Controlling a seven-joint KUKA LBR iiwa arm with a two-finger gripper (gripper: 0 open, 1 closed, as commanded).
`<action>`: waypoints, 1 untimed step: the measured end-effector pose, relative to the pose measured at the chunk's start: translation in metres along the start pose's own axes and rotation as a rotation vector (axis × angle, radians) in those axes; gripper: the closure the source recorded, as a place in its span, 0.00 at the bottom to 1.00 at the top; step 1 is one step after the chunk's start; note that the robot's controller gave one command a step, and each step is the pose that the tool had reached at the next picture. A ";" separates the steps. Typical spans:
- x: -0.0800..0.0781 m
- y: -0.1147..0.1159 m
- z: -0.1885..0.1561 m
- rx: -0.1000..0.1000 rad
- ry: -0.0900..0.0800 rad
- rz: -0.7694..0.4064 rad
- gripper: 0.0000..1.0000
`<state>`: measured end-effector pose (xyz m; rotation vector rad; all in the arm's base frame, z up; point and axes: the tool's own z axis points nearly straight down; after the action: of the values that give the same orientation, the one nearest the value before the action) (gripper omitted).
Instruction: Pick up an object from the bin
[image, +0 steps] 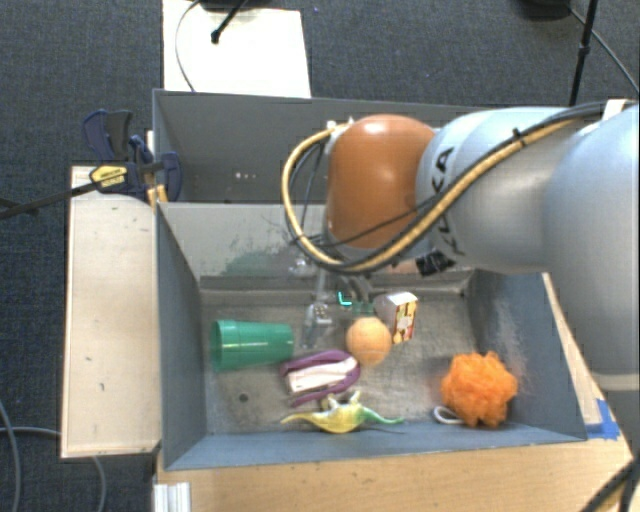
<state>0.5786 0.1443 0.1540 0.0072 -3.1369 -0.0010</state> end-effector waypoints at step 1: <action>-0.002 -0.001 -0.004 -0.001 -0.008 0.004 0.00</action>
Offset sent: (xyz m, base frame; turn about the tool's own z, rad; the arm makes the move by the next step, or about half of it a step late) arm -0.0163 0.0790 -0.0840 -0.0825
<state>0.5807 0.1437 0.1581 0.0016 -3.1447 -0.0026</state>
